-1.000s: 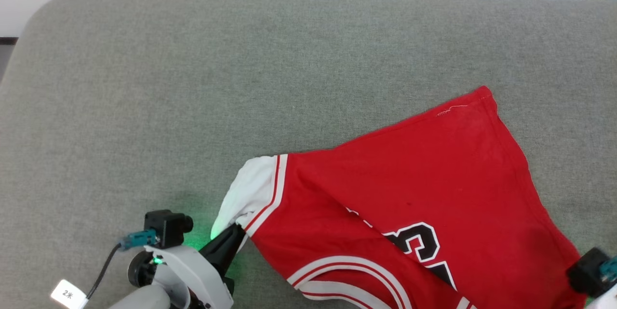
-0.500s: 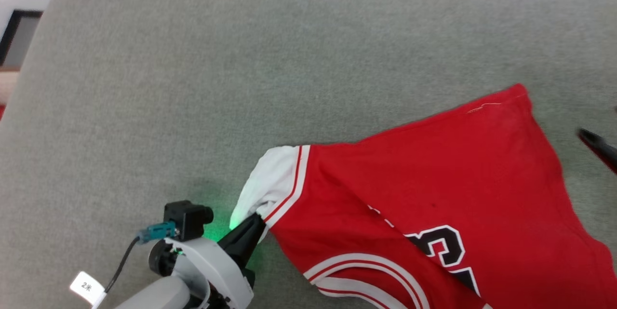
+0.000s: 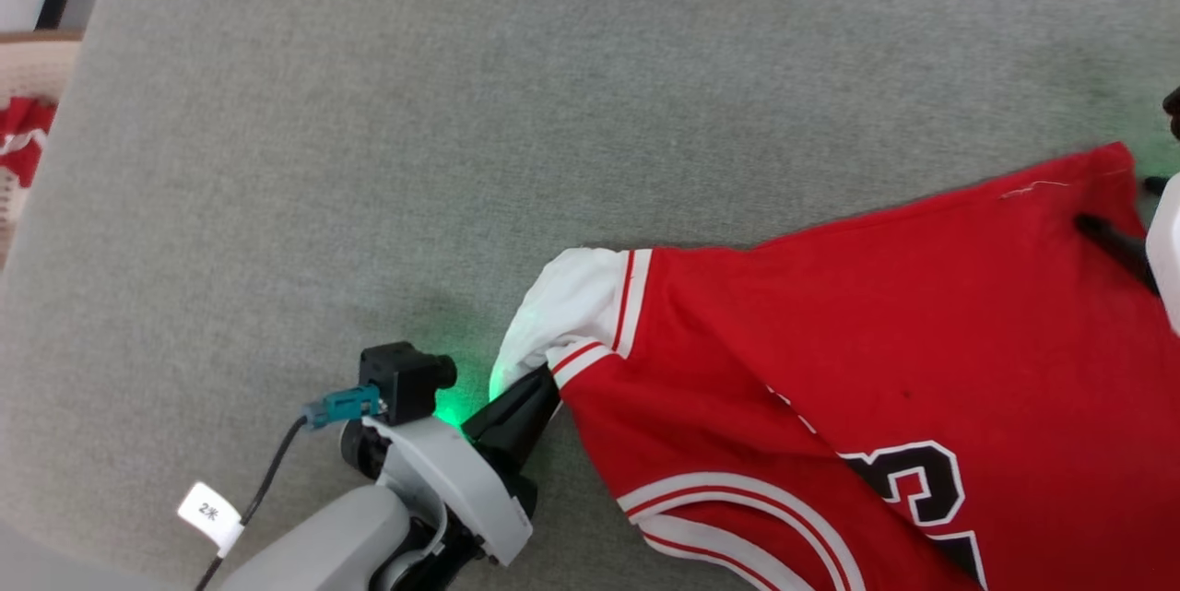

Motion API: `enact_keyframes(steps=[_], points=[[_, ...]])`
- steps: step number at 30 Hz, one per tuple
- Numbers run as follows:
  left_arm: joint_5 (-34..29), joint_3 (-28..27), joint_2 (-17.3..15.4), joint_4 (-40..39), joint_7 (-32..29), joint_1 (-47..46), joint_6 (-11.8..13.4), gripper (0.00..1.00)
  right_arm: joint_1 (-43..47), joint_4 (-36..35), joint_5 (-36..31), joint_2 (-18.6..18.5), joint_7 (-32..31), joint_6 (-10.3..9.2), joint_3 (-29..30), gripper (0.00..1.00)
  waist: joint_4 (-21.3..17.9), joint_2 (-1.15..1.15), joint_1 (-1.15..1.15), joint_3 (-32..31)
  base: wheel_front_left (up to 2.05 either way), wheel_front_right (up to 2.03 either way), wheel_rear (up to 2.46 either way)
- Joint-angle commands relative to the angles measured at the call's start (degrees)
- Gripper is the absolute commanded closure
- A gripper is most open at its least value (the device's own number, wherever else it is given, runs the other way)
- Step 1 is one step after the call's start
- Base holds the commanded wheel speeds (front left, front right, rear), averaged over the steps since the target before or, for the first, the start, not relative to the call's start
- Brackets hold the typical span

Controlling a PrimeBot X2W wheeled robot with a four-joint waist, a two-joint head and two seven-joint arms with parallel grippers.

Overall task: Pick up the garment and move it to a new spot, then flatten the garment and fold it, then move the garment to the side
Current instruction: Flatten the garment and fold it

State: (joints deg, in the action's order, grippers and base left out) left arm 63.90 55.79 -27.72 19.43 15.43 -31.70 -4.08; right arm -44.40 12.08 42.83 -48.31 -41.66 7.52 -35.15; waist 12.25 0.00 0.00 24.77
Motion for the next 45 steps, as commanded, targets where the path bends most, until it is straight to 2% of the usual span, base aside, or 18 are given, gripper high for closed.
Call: enact_keyframes(steps=[1,2,3,10,16,21,25,30,33,38,41,45], points=[[0.0,0.1,0.4,2.6,-0.6,0.4,0.2,1.0,0.2,1.2,0.9,0.3,-0.2,-0.07,-2.4,0.78,0.9,0.0,0.0,1.0,0.0,0.0,0.0],[0.0,0.0,0.6,3.1,-0.6,0.3,0.1,1.0,-0.2,1.7,1.7,0.4,0.2,-0.07,-3.4,0.99,0.8,0.0,0.0,1.0,0.0,0.0,0.0],[0.0,-0.2,0.6,3.7,-0.7,0.1,-0.1,1.0,-0.6,2.2,2.1,0.5,0.9,-0.07,-4.0,1.0,0.8,0.0,0.0,1.0,0.0,0.0,0.0],[-1.3,-2.4,-2.1,4.6,-0.7,-4.9,-1.2,1.0,-6.8,6.0,3.1,0.8,8.4,-0.09,-3.9,1.0,-1.0,0.0,0.0,-0.3,0.0,0.0,0.0],[1.9,-5.8,-3.1,2.9,-4.2,-14.5,-2.8,1.0,-14.4,10.3,2.0,2.0,14.5,-0.08,-0.5,1.0,-3.4,0.0,0.0,-0.2,0.0,0.0,0.0],[6.3,-10.2,-1.8,4.7,-8.4,-27.9,-3.3,1.0,-23.9,14.8,0.1,3.5,19.7,-0.08,3.1,1.0,-5.8,0.0,0.0,2.1,0.0,0.0,0.0],[9.8,-15.2,-0.4,10.6,-10.5,-40.7,-3.5,1.0,-33.6,20.8,-3.7,6.4,25.8,-0.08,6.3,1.0,-8.2,0.0,0.0,4.2,0.0,0.0,0.0],[11.3,-21.9,1.8,20.7,-6.0,-56.0,-3.1,1.0,-44.5,30.8,-9.8,11.3,35.8,-0.11,11.0,1.0,-10.6,0.0,0.0,4.8,0.0,0.0,0.0],[13.4,-25.2,3.0,23.9,-3.6,-61.6,-3.2,1.0,-48.3,36.6,-13.5,13.4,41.6,-0.14,13.2,1.0,-11.3,0.0,0.0,4.1,0.0,0.0,0.0],[13.5,-22.2,2.7,22.5,-4.9,-59.2,-3.2,1.0,-47.5,41.6,-14.3,15.6,45.1,-0.14,12.0,1.0,-11.6,0.0,0.0,2.4,0.0,0.0,0.0],[15.7,-20.5,1.7,19.8,-5.7,-52.2,-3.2,1.0,-43.1,42.2,-12.2,15.7,44.8,-0.14,9.0,1.0,-11.8,0.0,0.0,1.9,0.0,0.0,0.0],[19.6,-18.7,0.2,13.0,-4.8,-39.5,-3.3,1.0,-35.1,39.8,-7.5,13.9,44.1,-0.14,4.8,1.0,-11.6,0.0,0.0,1.4,0.0,0.0,0.0]])
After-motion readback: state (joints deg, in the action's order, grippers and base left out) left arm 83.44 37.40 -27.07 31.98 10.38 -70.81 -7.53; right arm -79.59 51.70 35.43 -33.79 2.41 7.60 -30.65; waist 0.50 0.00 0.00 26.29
